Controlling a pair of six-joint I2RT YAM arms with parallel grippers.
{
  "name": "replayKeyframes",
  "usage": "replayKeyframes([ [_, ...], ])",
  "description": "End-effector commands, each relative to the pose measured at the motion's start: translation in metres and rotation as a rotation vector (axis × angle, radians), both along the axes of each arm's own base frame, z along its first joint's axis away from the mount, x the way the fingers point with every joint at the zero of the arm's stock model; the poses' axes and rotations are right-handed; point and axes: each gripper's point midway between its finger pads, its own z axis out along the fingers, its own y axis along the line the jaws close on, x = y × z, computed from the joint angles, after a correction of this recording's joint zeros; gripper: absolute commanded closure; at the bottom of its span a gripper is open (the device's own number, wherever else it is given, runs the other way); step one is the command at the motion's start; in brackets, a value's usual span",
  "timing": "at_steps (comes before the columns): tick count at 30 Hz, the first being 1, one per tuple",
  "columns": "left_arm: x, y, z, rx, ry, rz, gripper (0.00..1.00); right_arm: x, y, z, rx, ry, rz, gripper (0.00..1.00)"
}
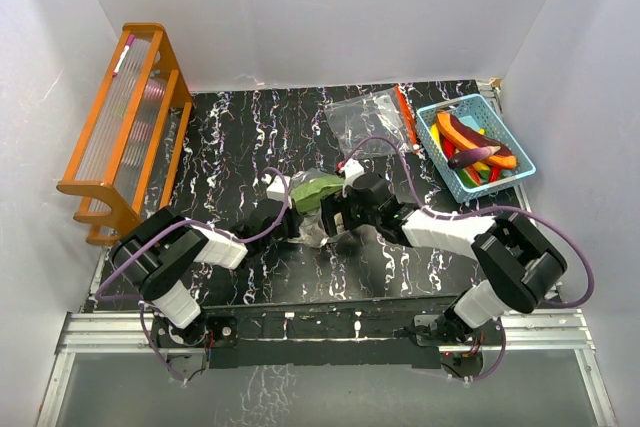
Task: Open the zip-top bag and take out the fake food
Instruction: Pick up the fake vegetable from the zipper food storage bag.
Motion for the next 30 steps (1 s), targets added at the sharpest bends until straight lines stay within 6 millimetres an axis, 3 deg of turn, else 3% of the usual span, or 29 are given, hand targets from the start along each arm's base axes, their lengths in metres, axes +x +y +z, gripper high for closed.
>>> replayKeyframes([
  [1, 0.001, 0.000, 0.008, -0.010, -0.012, -0.002, 1.00, 0.000, 0.008, -0.011, -0.032, -0.019, 0.079, 0.08],
  [8, 0.000, 0.003, 0.008, 0.000, -0.010, 0.002, 1.00, 0.008, 0.010, -0.029, -0.054, 0.005, 0.038, 0.14],
  [9, 0.000, 0.003, 0.008, 0.002, -0.011, 0.002, 1.00, 0.011, 0.011, -0.030, -0.051, 0.006, 0.028, 0.21],
  [15, 0.004, 0.000, 0.012, -0.008, -0.020, 0.007, 1.00, 0.020, 0.015, -0.019, -0.049, -0.007, -0.003, 0.85],
  [16, 0.005, -0.001, 0.012, -0.010, -0.020, 0.007, 1.00, 0.020, 0.014, -0.013, -0.044, -0.015, -0.012, 0.91],
  [20, 0.001, 0.000, 0.008, -0.012, -0.009, 0.004, 1.00, 0.023, 0.009, 0.024, -0.026, -0.052, -0.049, 0.92],
  [22, -0.002, 0.000, 0.008, -0.025, -0.003, 0.003, 1.00, 0.036, -0.007, 0.046, -0.071, -0.085, -0.142, 0.92],
  [26, -0.002, -0.003, 0.012, -0.046, -0.005, -0.005, 1.00, 0.073, -0.061, 0.084, -0.204, -0.176, -0.345, 0.92],
  [30, 0.000, -0.008, 0.012, -0.053, -0.004, -0.022, 1.00, 0.124, -0.140, 0.119, -0.168, -0.219, -0.529, 0.92],
])
